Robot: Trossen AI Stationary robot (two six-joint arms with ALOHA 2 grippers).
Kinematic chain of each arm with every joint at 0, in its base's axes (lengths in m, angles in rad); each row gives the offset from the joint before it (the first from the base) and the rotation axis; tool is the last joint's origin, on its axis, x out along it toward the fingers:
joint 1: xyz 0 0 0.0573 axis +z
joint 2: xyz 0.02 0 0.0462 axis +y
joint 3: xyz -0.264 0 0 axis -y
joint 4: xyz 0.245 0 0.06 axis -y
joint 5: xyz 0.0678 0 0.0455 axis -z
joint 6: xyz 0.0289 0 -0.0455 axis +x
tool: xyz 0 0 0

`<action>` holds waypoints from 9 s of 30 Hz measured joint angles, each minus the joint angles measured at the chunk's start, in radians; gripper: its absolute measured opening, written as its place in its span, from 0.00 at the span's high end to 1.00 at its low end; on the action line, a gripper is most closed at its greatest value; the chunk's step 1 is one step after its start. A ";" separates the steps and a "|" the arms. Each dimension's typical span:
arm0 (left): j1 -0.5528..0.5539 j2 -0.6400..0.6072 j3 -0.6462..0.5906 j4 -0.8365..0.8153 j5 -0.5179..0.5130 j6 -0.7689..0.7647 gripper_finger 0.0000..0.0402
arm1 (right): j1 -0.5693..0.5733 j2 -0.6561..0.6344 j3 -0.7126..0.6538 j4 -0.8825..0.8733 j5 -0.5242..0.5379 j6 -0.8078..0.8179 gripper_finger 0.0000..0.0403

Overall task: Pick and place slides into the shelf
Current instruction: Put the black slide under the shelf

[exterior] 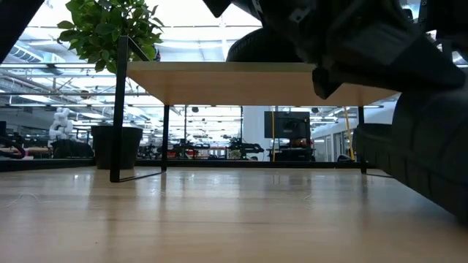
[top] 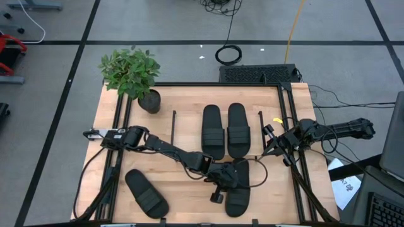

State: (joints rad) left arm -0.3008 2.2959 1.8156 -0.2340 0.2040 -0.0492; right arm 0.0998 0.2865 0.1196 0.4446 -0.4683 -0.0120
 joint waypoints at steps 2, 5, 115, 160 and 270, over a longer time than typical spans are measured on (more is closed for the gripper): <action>0.000 0.000 0.000 -0.002 -0.005 0.016 0.96 | 0.000 0.000 0.000 0.000 0.000 0.000 1.00; -0.002 0.000 0.000 -0.002 -0.025 0.024 0.92 | 0.000 0.000 0.000 0.000 0.000 0.000 1.00; -0.219 0.134 0.026 0.222 -0.864 0.429 0.96 | 0.000 0.002 0.000 0.060 0.000 0.023 1.00; -0.060 0.127 0.026 0.260 -0.908 0.288 1.00 | 0.000 0.003 0.000 0.059 0.001 0.003 1.00; -0.179 -0.771 -0.369 -0.050 -0.642 0.552 0.47 | 0.000 0.014 0.101 -0.121 0.177 0.051 1.00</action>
State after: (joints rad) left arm -0.4802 1.5251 1.4468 -0.2843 -0.4384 0.5028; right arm 0.0998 0.3008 0.2203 0.3233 -0.2913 0.0395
